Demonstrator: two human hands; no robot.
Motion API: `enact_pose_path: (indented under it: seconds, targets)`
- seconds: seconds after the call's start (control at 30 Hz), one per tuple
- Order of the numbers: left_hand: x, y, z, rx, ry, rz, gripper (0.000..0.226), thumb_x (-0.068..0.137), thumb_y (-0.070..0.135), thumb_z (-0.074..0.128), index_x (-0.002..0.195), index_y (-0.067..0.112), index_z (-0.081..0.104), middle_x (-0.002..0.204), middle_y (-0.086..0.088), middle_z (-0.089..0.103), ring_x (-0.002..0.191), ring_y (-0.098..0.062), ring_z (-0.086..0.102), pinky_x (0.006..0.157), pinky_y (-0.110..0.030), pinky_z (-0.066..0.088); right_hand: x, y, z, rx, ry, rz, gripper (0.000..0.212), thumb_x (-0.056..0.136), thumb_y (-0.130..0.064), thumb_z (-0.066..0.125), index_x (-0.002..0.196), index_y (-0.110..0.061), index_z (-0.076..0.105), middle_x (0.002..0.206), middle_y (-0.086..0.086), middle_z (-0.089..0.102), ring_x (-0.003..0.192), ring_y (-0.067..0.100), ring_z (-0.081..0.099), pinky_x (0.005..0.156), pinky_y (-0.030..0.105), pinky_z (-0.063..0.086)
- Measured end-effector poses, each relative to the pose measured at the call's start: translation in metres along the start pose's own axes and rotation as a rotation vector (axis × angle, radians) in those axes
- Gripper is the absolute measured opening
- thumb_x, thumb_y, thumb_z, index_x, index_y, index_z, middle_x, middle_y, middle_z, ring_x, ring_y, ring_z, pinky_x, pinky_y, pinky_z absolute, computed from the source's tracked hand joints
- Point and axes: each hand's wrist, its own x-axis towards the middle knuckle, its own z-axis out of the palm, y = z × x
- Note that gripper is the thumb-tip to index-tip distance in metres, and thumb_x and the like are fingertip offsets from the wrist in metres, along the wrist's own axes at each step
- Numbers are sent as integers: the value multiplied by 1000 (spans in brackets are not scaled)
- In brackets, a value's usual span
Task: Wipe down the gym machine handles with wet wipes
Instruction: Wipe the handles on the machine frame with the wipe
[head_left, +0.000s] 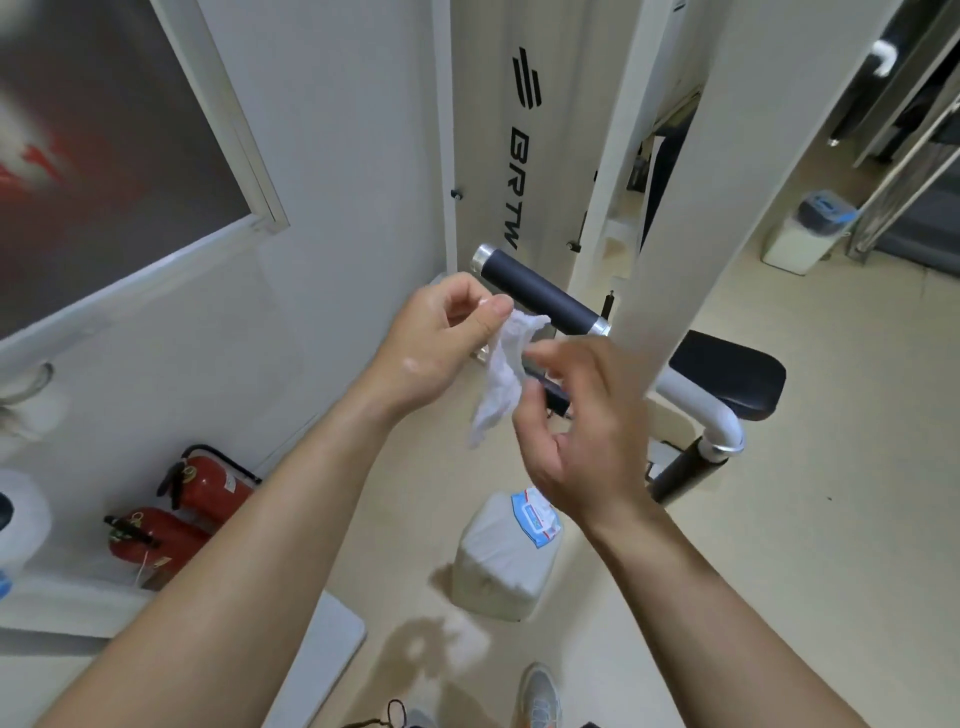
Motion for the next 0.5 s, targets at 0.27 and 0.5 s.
enact_pose_path:
  seconds: [0.27,0.5]
  targets:
    - [15,25,-32,-33,280,85,22,92,27,72,78,15,60,65,12,65,63,-3,62,62,-17,48,92,-17,28,389,-505,659,27,87,-17,58,111,-21,70,101,-2,74,95,11,69,92,36,55]
    - [17,23,-45,58,344,82,29,87,46,74,72,27,60,64,13,63,63,-7,59,64,-24,47,109,-20,36,392,-680,734,23,88,-5,48,80,-11,69,70,0,63,68,15,53,69,36,45]
